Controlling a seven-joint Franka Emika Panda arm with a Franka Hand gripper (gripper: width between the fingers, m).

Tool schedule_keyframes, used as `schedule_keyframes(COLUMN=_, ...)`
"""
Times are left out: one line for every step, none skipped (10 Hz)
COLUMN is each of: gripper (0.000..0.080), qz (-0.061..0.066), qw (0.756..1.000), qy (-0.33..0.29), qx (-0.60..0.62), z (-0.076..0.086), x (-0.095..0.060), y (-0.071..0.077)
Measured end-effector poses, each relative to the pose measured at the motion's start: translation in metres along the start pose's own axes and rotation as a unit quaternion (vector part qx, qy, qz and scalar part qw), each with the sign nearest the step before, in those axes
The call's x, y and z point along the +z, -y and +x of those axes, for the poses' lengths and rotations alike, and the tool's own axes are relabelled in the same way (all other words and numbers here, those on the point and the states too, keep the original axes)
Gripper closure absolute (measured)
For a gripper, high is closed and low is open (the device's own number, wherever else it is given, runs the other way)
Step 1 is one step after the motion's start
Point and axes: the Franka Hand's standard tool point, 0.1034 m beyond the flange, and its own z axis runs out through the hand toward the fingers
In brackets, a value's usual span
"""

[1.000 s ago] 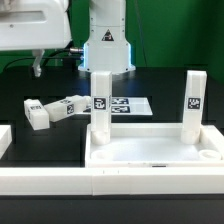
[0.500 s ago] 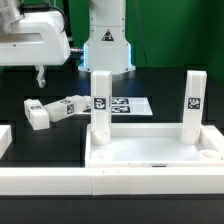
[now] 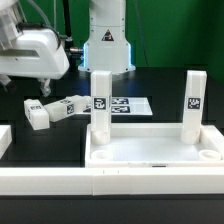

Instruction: Assemble desk

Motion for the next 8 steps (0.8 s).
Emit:
schedule_keyframes(gripper=0.0151, qz=0.001, qw=1.000, qy=0.010, qx=-0.005, z=-0.001, x=-0.001, y=0.001)
schedule_keyframes(gripper=0.0151, qz=0.000, qw=1.000, qy=0.008, qx=-0.006, z=0.001, x=-0.001, y=0.001)
schedule_keyframes(gripper=0.0151, qz=0.000, qw=1.000, qy=0.010, qx=-0.006, z=0.000, x=0.000, y=0.001)
schedule_keyframes(gripper=0.0151, qz=0.005, qw=0.998, qy=0.067, qx=-0.003, z=-0.010, x=0.004, y=0.001)
schedule_keyframes(gripper=0.0151, qz=0.005, qw=0.996, qy=0.089, qx=0.007, z=-0.010, x=0.012, y=-0.001)
schedule_keyframes(gripper=0.0151, qz=0.006, qw=0.990, qy=0.139, qx=0.016, z=-0.022, x=0.022, y=-0.003)
schedule_keyframes(gripper=0.0151, qz=0.005, qw=0.982, qy=0.187, qx=0.025, z=-0.026, x=0.026, y=-0.005)
schedule_keyframes(gripper=0.0151, qz=0.004, qw=0.974, qy=0.225, qx=0.027, z=-0.025, x=0.026, y=-0.006)
